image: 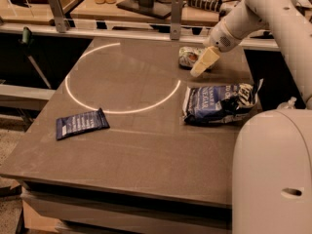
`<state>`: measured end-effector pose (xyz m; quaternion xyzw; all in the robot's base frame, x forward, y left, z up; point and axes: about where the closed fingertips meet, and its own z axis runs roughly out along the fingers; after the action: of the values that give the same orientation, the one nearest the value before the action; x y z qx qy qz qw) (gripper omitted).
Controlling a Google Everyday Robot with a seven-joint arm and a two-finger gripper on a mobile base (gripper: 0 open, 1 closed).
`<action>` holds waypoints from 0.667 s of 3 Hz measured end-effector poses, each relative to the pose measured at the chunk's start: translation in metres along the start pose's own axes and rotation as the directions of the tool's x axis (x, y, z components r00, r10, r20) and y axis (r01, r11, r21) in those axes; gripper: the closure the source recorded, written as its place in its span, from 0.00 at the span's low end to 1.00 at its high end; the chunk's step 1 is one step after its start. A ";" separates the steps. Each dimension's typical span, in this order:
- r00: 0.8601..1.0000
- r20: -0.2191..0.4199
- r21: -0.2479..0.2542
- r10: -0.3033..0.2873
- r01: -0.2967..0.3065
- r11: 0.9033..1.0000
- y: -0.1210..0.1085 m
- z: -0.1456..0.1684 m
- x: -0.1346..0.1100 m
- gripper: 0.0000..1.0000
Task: Move 7up can near rxbar blueberry
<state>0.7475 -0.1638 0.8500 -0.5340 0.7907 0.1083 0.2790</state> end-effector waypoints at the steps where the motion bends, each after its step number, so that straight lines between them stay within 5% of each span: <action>1: 0.999 0.022 -0.019 -0.049 0.050 0.999 0.004 -0.003 -0.011 0.39; 2: 0.991 0.048 -0.049 -0.124 0.127 0.991 0.022 -0.010 -0.034 0.63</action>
Offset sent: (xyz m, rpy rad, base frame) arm -0.0395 0.0556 0.0540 0.0175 -0.0723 0.2467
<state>0.7338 -0.1333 0.8744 -0.5871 0.7461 0.1231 0.2890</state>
